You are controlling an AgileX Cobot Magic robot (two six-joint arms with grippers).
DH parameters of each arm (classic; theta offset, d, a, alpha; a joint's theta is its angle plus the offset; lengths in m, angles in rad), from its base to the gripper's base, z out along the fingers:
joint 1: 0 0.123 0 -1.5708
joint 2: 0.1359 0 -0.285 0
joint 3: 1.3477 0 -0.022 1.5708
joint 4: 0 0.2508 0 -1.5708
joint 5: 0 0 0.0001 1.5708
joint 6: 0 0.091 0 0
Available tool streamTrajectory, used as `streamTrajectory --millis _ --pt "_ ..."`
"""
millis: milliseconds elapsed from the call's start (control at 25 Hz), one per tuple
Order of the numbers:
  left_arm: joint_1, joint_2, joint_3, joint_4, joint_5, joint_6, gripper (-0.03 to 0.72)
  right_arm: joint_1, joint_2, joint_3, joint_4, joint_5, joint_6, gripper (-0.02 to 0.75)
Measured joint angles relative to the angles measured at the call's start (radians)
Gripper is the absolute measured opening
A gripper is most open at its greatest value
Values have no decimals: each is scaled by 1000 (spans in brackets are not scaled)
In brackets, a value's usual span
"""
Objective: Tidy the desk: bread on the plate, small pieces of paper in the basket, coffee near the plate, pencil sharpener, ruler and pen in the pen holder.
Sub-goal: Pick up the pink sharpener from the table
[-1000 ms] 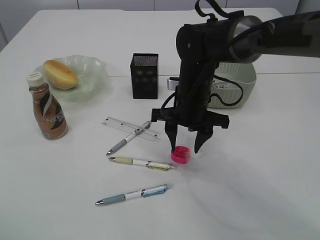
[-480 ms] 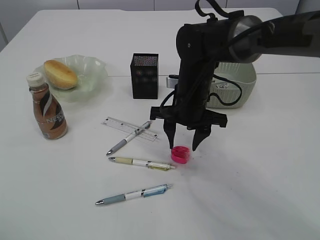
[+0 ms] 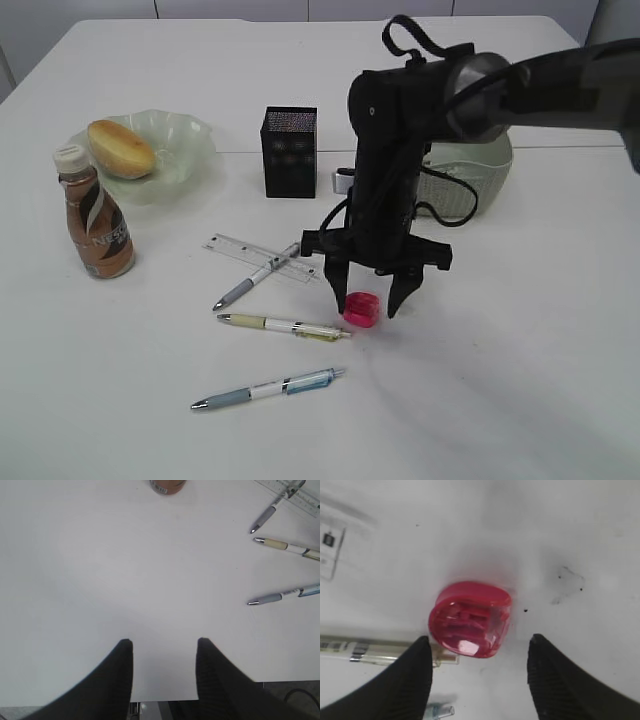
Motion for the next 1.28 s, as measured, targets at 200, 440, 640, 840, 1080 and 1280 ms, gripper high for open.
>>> streamTrajectory --millis 200,440,640,840,1080,1280 --pt "0 0 0 0 0 0 307 0 14 0 4 -8 4 449" --pt "0 0 0 0 0 0 307 0 14 0 11 -50 14 449" --pt "0 0 0 0 0 0 307 0 14 0 12 -72 14 449" --pt "0 0 0 0 0 0 307 0 14 0 12 -74 14 450" --pt "0 0 0 0 0 0 307 0 14 0 0 -74 14 450" --pt "0 0 0 0 0 0 307 0 14 0 -12 -72 16 450"
